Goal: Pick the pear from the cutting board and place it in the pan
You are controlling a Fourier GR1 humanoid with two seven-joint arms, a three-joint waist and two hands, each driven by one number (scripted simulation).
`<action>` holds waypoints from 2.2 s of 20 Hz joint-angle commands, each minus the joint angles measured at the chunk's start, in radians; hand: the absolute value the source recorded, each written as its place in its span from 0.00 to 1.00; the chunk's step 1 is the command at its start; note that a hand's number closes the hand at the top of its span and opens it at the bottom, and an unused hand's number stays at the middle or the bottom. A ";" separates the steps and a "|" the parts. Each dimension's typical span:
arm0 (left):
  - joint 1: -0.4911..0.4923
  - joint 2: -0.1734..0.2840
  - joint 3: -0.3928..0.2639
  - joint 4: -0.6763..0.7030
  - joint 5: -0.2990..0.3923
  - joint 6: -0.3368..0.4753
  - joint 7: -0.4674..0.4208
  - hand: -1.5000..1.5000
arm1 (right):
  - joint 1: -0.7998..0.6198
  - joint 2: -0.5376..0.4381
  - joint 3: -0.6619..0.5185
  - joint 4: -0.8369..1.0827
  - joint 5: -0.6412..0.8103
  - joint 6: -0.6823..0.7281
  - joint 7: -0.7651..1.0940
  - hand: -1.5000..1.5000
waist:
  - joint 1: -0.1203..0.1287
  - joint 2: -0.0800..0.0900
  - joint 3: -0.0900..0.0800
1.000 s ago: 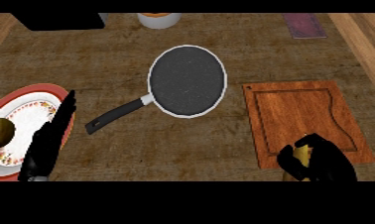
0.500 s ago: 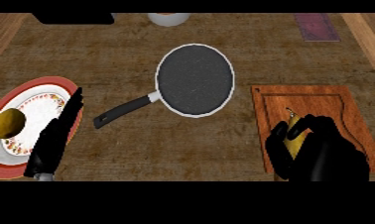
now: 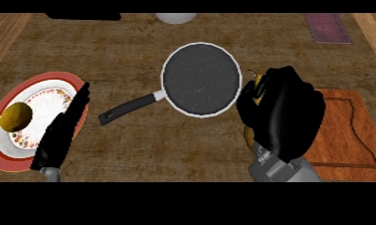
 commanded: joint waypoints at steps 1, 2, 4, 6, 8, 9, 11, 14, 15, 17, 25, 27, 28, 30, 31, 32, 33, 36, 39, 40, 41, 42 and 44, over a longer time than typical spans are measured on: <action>0.008 0.002 -0.003 0.005 0.002 -0.015 -0.011 0.50 | -0.126 0.011 -0.072 0.167 -0.106 -0.131 0.201 1.00 | 0.013 0.003 0.001; 0.018 0.012 0.010 -0.008 0.013 -0.023 -0.017 0.50 | -0.147 0.011 -0.121 0.201 -0.133 -0.161 0.157 1.00 | 0.014 0.003 0.001; -0.050 0.017 0.021 0.008 0.012 -0.022 0.017 0.50 | -0.211 0.011 -0.176 0.304 -0.179 -0.220 0.130 1.00 | 0.021 0.011 0.002; 0.004 0.000 -0.013 0.001 -0.011 -0.017 -0.013 0.50 | -0.247 0.011 -0.220 0.391 -0.216 -0.290 0.093 1.00 | 0.032 0.012 0.002; -0.036 0.014 -0.001 -0.008 -0.006 -0.026 0.021 0.50 | -0.263 0.011 -0.241 0.506 -0.261 -0.342 0.072 1.00 | 0.035 0.013 0.002; -0.020 -0.028 -0.029 0.019 -0.017 -0.004 -0.002 0.50 | -0.307 0.011 -0.295 0.555 -0.293 -0.328 0.037 1.00 | 0.034 0.016 0.002; -0.029 -0.006 -0.013 -0.020 0.000 -0.024 0.027 0.50 | -0.322 0.011 -0.292 0.683 -0.318 -0.388 0.019 1.00 | 0.042 0.013 0.002; -0.040 -0.011 -0.002 0.028 -0.015 -0.007 -0.023 0.50 | -0.411 0.011 -0.338 0.877 -0.378 -0.406 -0.058 1.00 | 0.048 0.019 0.001; -0.013 -0.020 -0.017 -0.011 -0.013 -0.009 -0.003 0.50 | -0.418 0.011 -0.339 0.937 -0.384 -0.436 -0.068 1.00 | 0.053 0.017 0.002; -0.057 -0.001 -0.008 0.024 0.001 -0.043 -0.004 0.50 | -0.447 0.011 -0.358 0.989 -0.521 -0.441 -0.141 1.00 | 0.049 0.019 0.002; -0.042 -0.028 -0.029 0.039 -0.020 -0.022 -0.040 0.50 | -0.434 0.011 -0.496 1.030 -0.795 -0.820 -0.290 0.00 | 0.079 0.029 0.004; -0.060 -0.010 -0.009 0.011 -0.019 -0.020 0.005 0.50 | -0.439 0.011 -0.503 1.056 -0.788 -0.914 -0.375 0.00 | 0.062 0.023 0.005; -0.062 -0.018 -0.008 0.046 -0.008 -0.028 -0.019 0.50 | -0.434 0.011 -0.464 1.077 -0.795 -0.984 -0.392 0.00 | 0.063 0.023 0.003; -0.048 -0.025 -0.033 -0.011 -0.022 -0.024 0.026 0.50 | -0.491 0.011 -0.493 1.105 -0.768 -1.058 -0.412 0.00 | 0.066 0.019 0.004; -0.038 -0.023 -0.025 0.001 -0.022 -0.019 0.018 0.50 | -0.458 0.011 -0.459 1.090 -0.767 -1.141 -0.427 0.00 | 0.062 0.015 0.004; -0.061 -0.022 -0.018 0.043 -0.030 -0.017 -0.009 0.50 | -0.474 0.011 -0.473 1.098 -0.784 -1.183 -0.443 0.00 | 0.054 0.019 0.003; -0.057 -0.020 -0.016 0.009 -0.031 -0.011 0.015 0.50 | -0.485 0.011 -0.491 1.118 -0.768 -1.227 -0.444 0.00 | 0.051 0.016 0.003; -0.042 -0.048 -0.023 0.034 -0.043 0.015 0.001 0.50 | -0.480 0.011 -0.475 1.116 -0.764 -1.355 -0.409 0.00 | 0.022 0.004 0.001; -0.021 -0.025 -0.002 -0.012 -0.019 -0.006 0.018 0.50 | -0.444 0.011 -0.534 1.137 -0.756 -1.466 -0.438 0.00 | 0.010 0.001 0.002; -0.012 -0.008 0.021 0.021 -0.017 -0.008 -0.008 0.50 | -0.427 0.011 -0.519 1.125 -0.767 -1.487 -0.409 0.00 | 0.001 -0.003 0.001; 0.016 -0.025 0.015 0.015 -0.019 0.004 -0.020 0.50 | -0.386 0.011 -0.536 1.095 -0.756 -1.489 -0.437 0.00 | -0.016 -0.007 0.001; 0.001 -0.036 0.015 0.042 -0.029 0.017 -0.016 0.50 | -0.379 0.011 -0.504 1.063 -0.747 -1.490 -0.412 0.00 | -0.029 -0.011 0.000; -0.001 -0.023 0.040 0.067 -0.010 0.002 -0.019 0.50 | -0.301 0.011 -0.442 0.972 -0.745 -1.508 -0.396 0.00 | -0.045 -0.018 -0.001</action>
